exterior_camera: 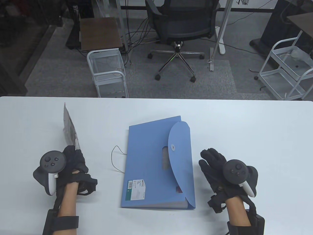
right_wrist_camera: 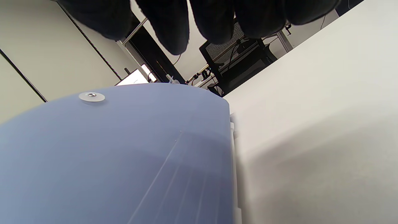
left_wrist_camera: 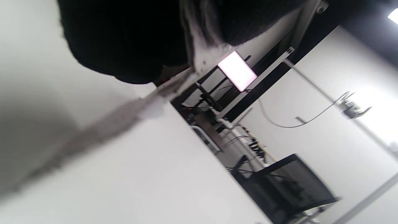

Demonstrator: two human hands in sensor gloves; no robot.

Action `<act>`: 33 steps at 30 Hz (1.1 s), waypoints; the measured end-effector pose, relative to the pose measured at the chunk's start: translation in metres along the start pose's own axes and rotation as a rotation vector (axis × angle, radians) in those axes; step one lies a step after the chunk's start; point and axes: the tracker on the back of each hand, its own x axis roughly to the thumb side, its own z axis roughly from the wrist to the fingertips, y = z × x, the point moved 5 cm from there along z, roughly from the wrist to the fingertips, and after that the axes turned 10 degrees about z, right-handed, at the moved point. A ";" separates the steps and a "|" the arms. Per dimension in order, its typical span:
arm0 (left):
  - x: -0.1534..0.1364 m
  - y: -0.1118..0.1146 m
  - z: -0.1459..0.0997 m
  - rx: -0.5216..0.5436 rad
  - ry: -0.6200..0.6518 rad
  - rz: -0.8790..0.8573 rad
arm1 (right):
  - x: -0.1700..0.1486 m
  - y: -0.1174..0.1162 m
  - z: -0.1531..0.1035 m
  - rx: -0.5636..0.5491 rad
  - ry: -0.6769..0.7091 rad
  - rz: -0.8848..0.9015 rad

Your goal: Sort materials into accordion folder compartments

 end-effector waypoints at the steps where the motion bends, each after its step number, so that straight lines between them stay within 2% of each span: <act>1: 0.007 -0.002 -0.002 0.003 0.024 -0.035 | 0.000 0.000 0.000 0.000 0.000 0.003; 6: 0.066 -0.007 -0.020 -0.082 0.214 -0.301 | 0.001 0.000 0.001 -0.006 0.010 0.072; 13: 0.155 0.010 -0.055 -0.282 0.462 -0.564 | -0.002 0.006 0.000 -0.029 0.014 0.247; 21: 0.228 0.035 -0.111 -0.532 0.704 -0.679 | 0.001 0.008 -0.001 -0.045 0.043 0.556; 23: 0.239 0.040 -0.124 -0.606 0.758 -0.729 | 0.004 0.006 -0.001 -0.032 0.050 0.644; 25: 0.248 0.047 -0.135 -0.704 0.777 -0.792 | 0.007 -0.001 -0.001 0.044 0.075 0.770; 29: 0.248 0.074 -0.142 -0.848 0.710 -0.840 | 0.015 -0.022 0.002 0.211 0.120 1.123; 31: 0.239 0.086 -0.135 -0.835 0.644 -0.789 | 0.015 -0.025 0.003 0.205 0.086 1.217; 33: 0.231 0.091 -0.126 -0.794 0.599 -0.760 | 0.008 -0.020 0.003 0.122 0.059 1.222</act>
